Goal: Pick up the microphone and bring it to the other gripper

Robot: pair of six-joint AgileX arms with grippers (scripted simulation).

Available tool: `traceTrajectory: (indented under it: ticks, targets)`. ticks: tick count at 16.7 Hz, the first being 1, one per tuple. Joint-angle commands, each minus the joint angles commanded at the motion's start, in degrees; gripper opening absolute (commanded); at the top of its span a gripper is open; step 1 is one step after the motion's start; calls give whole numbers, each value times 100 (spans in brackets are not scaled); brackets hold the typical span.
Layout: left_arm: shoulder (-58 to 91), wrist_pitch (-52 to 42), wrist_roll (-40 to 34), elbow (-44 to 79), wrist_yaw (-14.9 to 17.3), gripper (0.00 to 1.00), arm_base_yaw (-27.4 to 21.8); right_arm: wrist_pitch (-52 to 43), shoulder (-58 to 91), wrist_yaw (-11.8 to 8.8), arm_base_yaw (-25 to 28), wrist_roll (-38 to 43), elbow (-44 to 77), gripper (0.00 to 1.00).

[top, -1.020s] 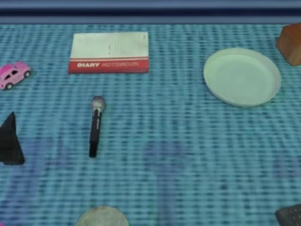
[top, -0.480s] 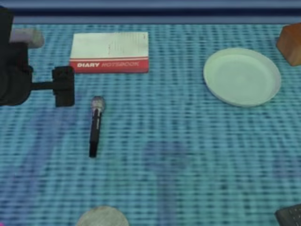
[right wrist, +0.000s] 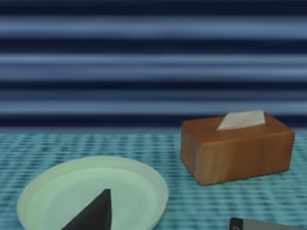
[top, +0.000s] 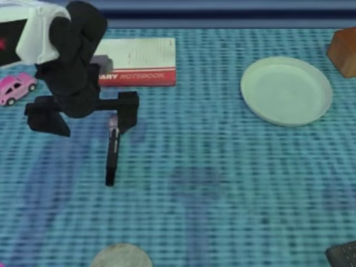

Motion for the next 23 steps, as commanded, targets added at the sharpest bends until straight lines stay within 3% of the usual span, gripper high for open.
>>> traceTrajectory:
  ticks: [9,17,23]
  targets:
    - [430,-239,-73,266,-13,100,-49,0,0,0,0,0,0,100]
    - [1451,1405,-85,-314,-7,100,-94,0,0,0,0,0,0,100]
    - [1600,1589,-88,-394,-6,100,-99,0,0,0,0,0,0,100]
